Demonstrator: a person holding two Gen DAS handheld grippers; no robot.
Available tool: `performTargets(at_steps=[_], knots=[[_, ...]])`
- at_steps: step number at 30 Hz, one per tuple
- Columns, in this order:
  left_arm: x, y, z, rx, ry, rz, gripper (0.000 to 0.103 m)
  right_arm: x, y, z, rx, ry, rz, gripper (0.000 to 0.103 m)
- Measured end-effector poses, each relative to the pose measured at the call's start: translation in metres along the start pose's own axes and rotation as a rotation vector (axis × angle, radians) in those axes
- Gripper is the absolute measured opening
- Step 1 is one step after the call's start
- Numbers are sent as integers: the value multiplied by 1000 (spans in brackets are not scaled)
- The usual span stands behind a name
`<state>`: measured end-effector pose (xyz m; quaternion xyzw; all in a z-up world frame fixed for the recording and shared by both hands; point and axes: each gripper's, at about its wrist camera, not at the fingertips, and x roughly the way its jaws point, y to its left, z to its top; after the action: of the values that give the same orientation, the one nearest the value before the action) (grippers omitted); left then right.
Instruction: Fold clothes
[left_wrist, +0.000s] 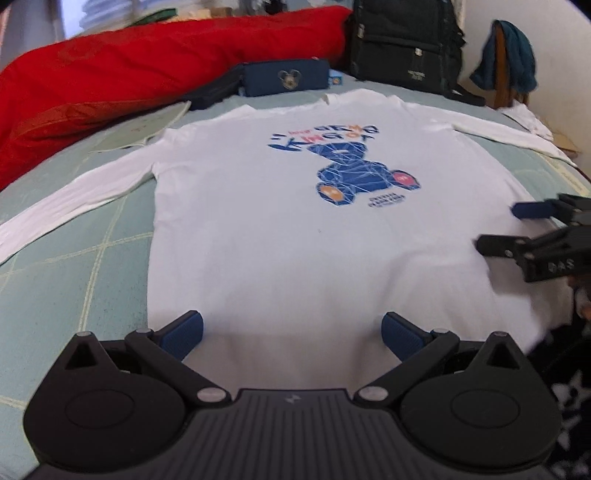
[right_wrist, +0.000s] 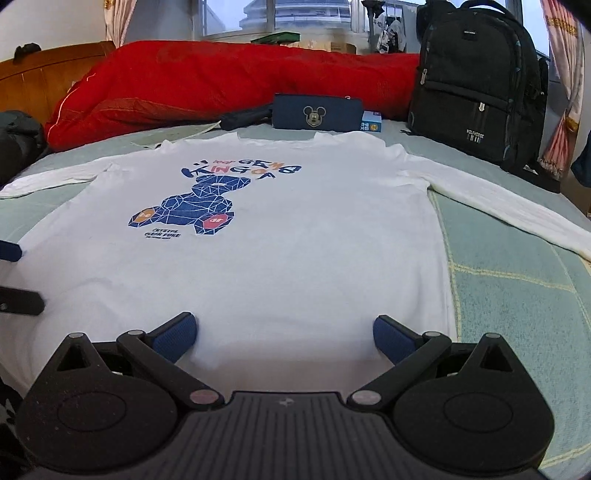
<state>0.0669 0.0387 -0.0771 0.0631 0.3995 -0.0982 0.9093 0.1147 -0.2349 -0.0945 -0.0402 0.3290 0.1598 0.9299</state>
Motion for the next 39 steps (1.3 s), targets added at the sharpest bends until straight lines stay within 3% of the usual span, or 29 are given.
performTargets(at_steps=[3,6,11,16,19,24,28,31,33,39], knots=[[-13,18,14,6,-44,22,102,-3,-1,4,23,24,2,103],[-16,62,37,-30,-103,98,102,-10,-1,15,84,67,8,103],[-20,138,76,-93,-203,226,102,-23,9,38,134,44,77,103],[34,224,104,-175,-136,391,102,-12,33,60,88,71,61,103],[68,262,109,-258,-108,400,102,1,47,66,71,93,59,103],[106,291,89,-360,-47,372,102,19,61,65,82,109,38,103],[94,285,65,-362,-42,347,102,36,66,58,95,153,12,103],[80,280,51,-351,-54,333,102,41,77,54,10,149,-26,103],[73,281,57,-359,-37,324,102,42,78,53,1,147,-34,103],[92,275,96,-327,-90,289,102,40,79,55,2,156,-41,103]])
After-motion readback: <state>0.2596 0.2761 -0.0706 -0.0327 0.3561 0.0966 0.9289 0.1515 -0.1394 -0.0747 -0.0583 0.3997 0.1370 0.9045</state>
